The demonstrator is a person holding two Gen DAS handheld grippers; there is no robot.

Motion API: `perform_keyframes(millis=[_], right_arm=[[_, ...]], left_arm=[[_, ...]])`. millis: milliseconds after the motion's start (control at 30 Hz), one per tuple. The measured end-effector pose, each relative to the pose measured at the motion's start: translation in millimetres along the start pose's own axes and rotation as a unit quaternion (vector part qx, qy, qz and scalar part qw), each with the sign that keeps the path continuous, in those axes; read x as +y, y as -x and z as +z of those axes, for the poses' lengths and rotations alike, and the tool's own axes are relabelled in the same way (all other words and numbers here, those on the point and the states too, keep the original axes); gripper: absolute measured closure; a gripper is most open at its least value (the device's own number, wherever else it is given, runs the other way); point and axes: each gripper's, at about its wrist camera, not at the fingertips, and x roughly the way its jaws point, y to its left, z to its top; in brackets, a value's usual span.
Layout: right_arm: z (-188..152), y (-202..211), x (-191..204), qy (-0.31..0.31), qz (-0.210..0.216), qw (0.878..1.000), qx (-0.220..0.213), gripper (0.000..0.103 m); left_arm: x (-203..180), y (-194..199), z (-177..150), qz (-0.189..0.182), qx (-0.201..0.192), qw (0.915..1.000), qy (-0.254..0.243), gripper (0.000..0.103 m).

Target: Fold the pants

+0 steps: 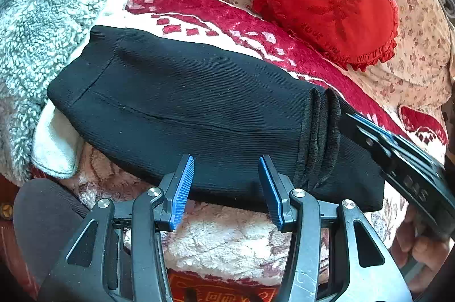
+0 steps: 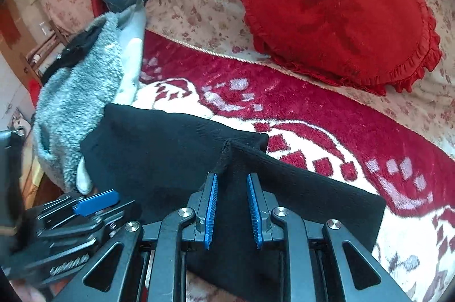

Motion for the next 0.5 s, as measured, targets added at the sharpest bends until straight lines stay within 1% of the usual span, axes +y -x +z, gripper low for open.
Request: perform_keyframes(millis=[133, 233, 267, 300, 367, 467, 500], right_arm=[[-12, 8, 7, 0.007, 0.011, 1.000, 0.002, 0.083], [-26, -6, 18, 0.021, 0.032, 0.999, 0.034, 0.083], [-31, -15, 23, 0.030, 0.028, 0.998, 0.050, 0.083], [-33, -18, 26, 0.038, 0.021, 0.998, 0.055, 0.083], [-31, -15, 32, 0.048, 0.015, 0.998, 0.049, 0.083], [-21, -4, 30, 0.032, 0.037, 0.998, 0.036, 0.083], [-18, -1, 30, 0.030, 0.039, 0.998, 0.030, 0.083]], left_arm=[[2, 3, -1, 0.001, -0.003, 1.0000, 0.004, 0.056], [5, 4, -2, 0.000, -0.002, 1.0000, 0.008, 0.056], [6, 4, -2, -0.001, -0.002, 1.0000, 0.009, 0.056], [7, 6, -2, -0.002, -0.002, 0.9999, 0.010, 0.056], [11, 8, -3, 0.000, -0.003, 0.9999, 0.015, 0.056], [18, 10, -2, 0.000, -0.004, 0.9997, 0.025, 0.056], [20, 10, -2, 0.000, -0.005, 0.9996, 0.028, 0.054]])
